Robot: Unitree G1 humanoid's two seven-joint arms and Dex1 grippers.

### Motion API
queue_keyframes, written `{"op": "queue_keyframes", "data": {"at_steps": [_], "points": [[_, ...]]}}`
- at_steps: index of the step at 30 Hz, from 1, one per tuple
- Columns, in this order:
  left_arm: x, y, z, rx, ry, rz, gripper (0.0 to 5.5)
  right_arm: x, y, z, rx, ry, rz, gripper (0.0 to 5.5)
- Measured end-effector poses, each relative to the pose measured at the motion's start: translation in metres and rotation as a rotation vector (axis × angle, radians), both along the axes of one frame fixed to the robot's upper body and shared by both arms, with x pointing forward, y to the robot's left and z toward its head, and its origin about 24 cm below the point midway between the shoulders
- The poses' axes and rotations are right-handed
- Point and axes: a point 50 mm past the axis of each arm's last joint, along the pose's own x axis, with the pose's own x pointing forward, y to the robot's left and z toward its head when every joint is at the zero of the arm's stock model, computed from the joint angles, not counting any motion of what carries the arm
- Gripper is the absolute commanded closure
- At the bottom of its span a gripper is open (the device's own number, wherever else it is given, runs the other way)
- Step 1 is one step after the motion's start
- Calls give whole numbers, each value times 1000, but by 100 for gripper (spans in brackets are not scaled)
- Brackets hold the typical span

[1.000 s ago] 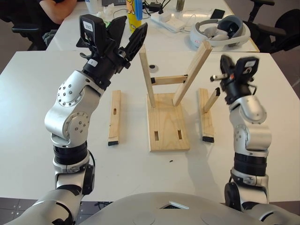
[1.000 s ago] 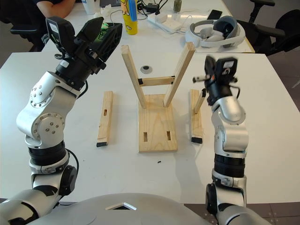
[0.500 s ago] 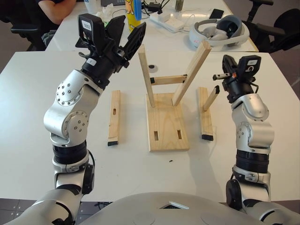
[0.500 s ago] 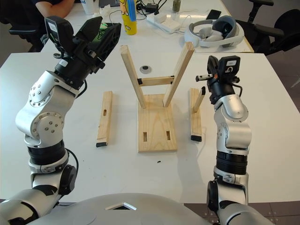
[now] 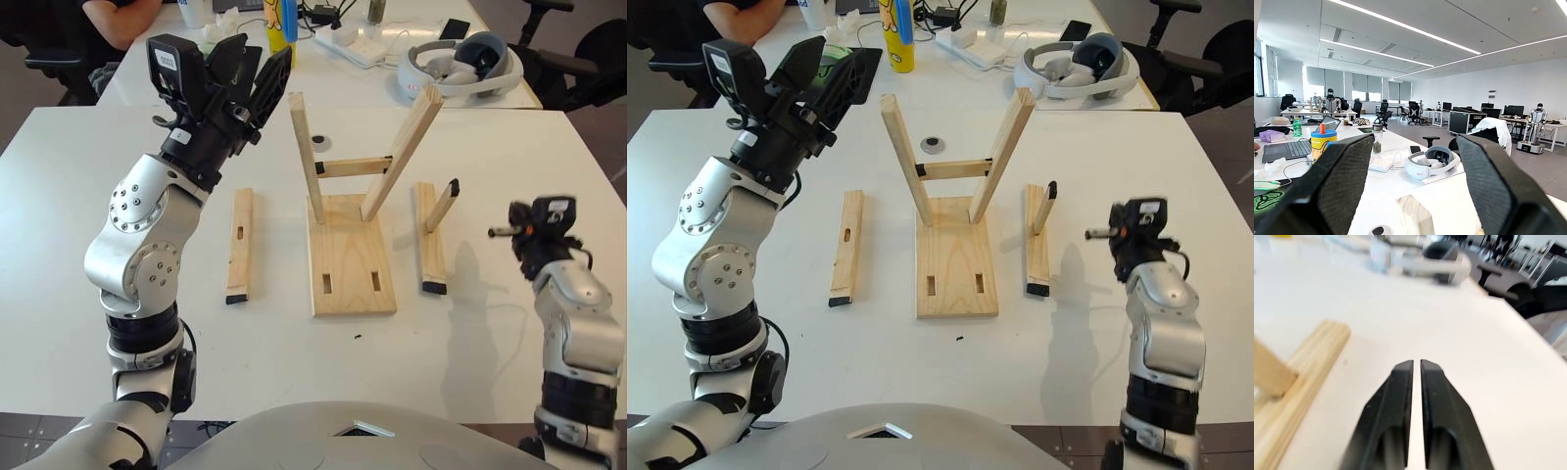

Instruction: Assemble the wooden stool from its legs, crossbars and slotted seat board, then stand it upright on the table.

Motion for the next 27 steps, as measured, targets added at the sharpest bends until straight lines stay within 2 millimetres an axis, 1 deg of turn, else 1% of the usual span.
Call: {"op": "queue_keyframes", "data": {"at_steps": [2,5,8,11,14,20,27], "points": [[-1,0,1,3,-4,-1,236,-2,8,4,31,9,34,436],[-2,0,0,4,0,2,236,1,27,16,85,-15,96,394],[-3,0,0,4,-2,2,236,1,38,20,137,-6,115,346],[-3,0,-1,6,-1,2,236,-1,45,19,187,32,106,302],[-3,0,-1,9,2,-2,236,-2,51,17,200,89,94,259],[1,-1,-3,16,15,-23,236,-7,63,9,255,157,80,163],[7,-5,3,29,1,-60,236,-8,70,-2,271,197,45,65]]}}
